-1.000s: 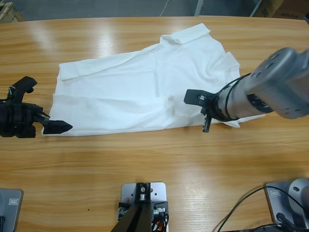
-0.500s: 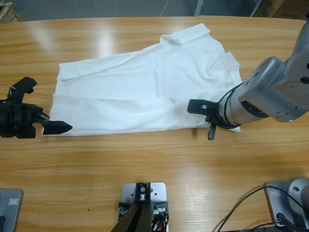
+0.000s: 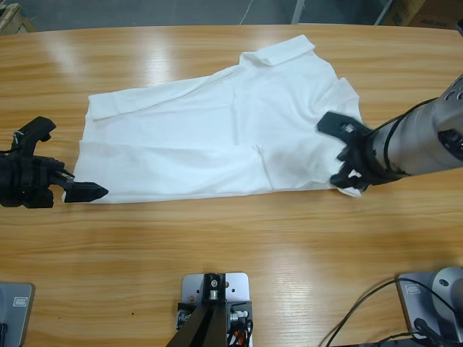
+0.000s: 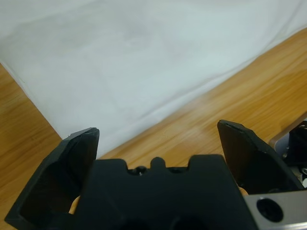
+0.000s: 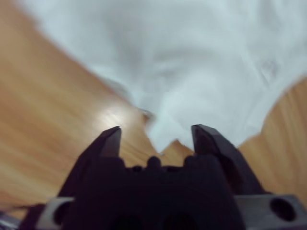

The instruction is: Fold clothes

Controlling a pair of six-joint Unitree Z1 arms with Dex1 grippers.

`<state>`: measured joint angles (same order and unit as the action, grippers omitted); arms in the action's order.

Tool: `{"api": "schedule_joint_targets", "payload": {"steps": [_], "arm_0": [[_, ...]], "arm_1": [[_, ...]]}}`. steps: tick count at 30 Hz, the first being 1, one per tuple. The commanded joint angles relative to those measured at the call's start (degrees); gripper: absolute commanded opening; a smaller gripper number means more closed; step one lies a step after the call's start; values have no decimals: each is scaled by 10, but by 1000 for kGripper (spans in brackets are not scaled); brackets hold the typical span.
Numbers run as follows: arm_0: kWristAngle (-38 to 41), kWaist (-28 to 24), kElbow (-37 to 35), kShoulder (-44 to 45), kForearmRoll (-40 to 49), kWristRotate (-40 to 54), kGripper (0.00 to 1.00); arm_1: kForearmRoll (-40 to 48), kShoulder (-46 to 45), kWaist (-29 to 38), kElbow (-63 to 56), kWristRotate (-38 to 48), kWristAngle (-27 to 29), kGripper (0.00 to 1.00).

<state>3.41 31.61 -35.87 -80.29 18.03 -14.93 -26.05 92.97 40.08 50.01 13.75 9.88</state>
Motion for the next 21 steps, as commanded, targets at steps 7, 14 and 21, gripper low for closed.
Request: {"api": "schedule_joint_targets", "payload": {"steps": [7,14,21], "arm_0": [[-4,5,17,-13,-11,-3,959],[-4,5,20,-9,-11,-3,959],[-4,5,20,-12,-12,-4,959]], "arm_1": [[223,-76,-309,-240,451,-227,510],[303,-54,-327,-283,508,-269,476],[348,-32,-328,-309,520,-284,476]]}}
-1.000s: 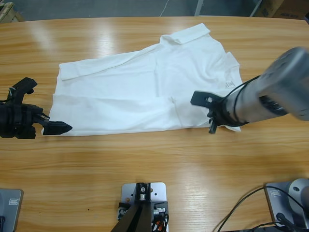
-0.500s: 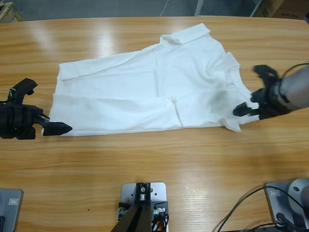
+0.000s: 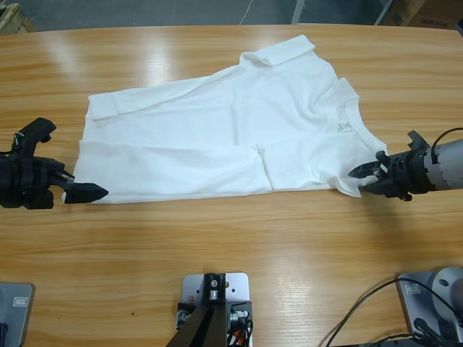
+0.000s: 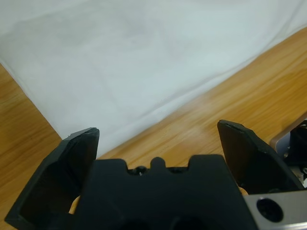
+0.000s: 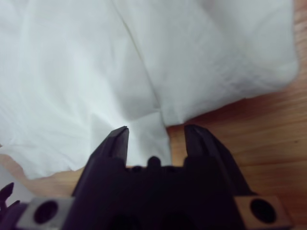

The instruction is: Fold clothes

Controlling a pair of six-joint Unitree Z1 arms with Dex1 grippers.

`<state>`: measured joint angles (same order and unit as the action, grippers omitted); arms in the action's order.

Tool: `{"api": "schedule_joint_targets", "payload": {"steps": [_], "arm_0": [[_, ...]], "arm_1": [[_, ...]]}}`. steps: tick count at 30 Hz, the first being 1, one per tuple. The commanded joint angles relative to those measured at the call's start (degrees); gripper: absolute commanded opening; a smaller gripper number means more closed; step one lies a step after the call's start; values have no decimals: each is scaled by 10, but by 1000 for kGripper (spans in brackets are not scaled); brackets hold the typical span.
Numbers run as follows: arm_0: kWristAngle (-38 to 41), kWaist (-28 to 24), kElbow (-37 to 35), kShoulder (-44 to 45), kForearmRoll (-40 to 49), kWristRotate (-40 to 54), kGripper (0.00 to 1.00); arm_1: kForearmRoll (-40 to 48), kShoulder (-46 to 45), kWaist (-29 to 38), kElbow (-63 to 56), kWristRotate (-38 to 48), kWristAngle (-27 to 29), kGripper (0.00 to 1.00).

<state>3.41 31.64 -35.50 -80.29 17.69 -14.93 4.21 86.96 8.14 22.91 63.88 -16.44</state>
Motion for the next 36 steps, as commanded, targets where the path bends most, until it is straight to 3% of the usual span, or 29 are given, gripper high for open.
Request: {"api": "schedule_joint_targets", "payload": {"steps": [1,3,5,11,19,25,30,36], "arm_0": [[-4,5,17,-11,-8,-4,959],[-4,5,17,-11,-8,-5,959],[-4,5,18,-12,-8,-5,959],[-4,5,18,-13,-9,-5,959],[-4,5,20,-17,-13,-6,959],[-4,5,23,-18,-16,-11,959],[-4,5,24,-17,-16,-12,959],[-4,5,25,-15,-16,-12,959]], "arm_1": [[54,32,-8,-43,20,-24,473],[67,35,-8,-50,22,-28,374],[71,35,-8,-50,23,-31,348],[72,28,-8,-54,17,-35,0],[31,-12,-8,-44,1,-31,0],[-111,-53,-8,52,-91,20,0],[-112,1,-8,70,-148,35,0],[-116,15,-7,57,-148,47,0]]}}
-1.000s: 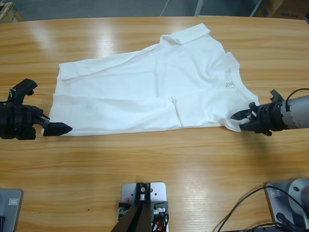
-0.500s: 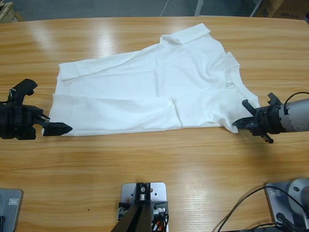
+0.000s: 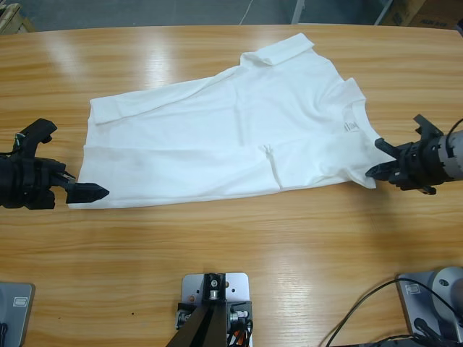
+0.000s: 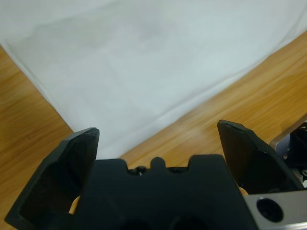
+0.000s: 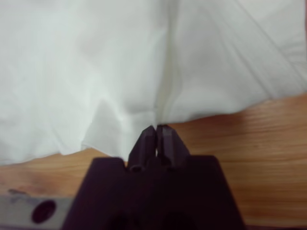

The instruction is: Fold clothes

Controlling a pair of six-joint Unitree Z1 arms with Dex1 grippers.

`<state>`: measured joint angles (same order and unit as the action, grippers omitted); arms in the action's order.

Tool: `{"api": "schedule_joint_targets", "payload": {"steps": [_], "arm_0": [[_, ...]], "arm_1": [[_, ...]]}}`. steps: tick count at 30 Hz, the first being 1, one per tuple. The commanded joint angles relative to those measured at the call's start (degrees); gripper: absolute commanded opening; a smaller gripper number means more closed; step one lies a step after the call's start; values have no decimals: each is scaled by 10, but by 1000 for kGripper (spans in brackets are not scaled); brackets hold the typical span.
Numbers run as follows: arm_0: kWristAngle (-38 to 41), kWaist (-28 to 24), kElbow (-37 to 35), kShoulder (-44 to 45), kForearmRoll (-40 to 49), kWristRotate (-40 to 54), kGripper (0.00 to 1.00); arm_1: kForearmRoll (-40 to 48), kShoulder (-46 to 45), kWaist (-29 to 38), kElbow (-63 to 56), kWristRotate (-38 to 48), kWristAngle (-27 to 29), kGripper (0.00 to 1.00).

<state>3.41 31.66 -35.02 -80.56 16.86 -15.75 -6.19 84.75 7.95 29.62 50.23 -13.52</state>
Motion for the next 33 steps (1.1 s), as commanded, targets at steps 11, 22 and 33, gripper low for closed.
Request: {"api": "schedule_joint_targets", "payload": {"steps": [11,22,33], "arm_0": [[-4,4,20,-12,-8,-4,959],[-5,4,20,-11,-8,-4,959],[-5,5,22,-7,-9,-6,959]], "arm_1": [[-39,28,-1,-13,0,-2,121],[-21,38,-1,-28,13,-6,115],[4,49,-1,-43,11,-13,0]]}}
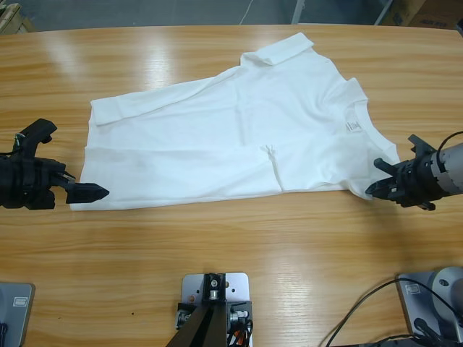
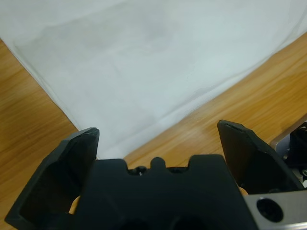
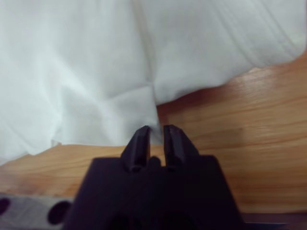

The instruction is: Fold clothes

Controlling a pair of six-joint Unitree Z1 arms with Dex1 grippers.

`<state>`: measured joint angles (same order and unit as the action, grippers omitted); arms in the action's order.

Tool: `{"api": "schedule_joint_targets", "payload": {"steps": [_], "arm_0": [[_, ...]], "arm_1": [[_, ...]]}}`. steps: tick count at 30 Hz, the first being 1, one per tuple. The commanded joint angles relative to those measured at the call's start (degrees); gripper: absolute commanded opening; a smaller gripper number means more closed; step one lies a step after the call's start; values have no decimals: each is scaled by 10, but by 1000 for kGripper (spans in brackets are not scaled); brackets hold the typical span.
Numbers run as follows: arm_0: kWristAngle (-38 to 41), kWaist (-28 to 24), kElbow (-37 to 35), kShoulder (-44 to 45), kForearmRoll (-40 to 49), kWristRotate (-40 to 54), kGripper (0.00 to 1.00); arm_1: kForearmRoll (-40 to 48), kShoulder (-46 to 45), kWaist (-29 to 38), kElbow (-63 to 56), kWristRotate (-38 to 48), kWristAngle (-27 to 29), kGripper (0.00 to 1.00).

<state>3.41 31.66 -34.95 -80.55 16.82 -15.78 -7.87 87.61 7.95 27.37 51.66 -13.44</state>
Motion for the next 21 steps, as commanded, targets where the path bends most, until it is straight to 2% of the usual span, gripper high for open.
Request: {"api": "schedule_joint_targets", "payload": {"steps": [1,9,16,21], "arm_0": [[-4,4,22,-7,-8,-6,959],[-5,4,23,-6,-9,-7,959],[-4,4,26,-6,-13,-8,959],[-4,4,27,-5,-13,-9,959]], "arm_1": [[20,20,-1,-21,-11,-14,0],[-7,-1,-1,-14,-22,-7,0],[-107,-13,-1,50,-97,60,0],[-118,15,-1,61,-125,84,0]]}}
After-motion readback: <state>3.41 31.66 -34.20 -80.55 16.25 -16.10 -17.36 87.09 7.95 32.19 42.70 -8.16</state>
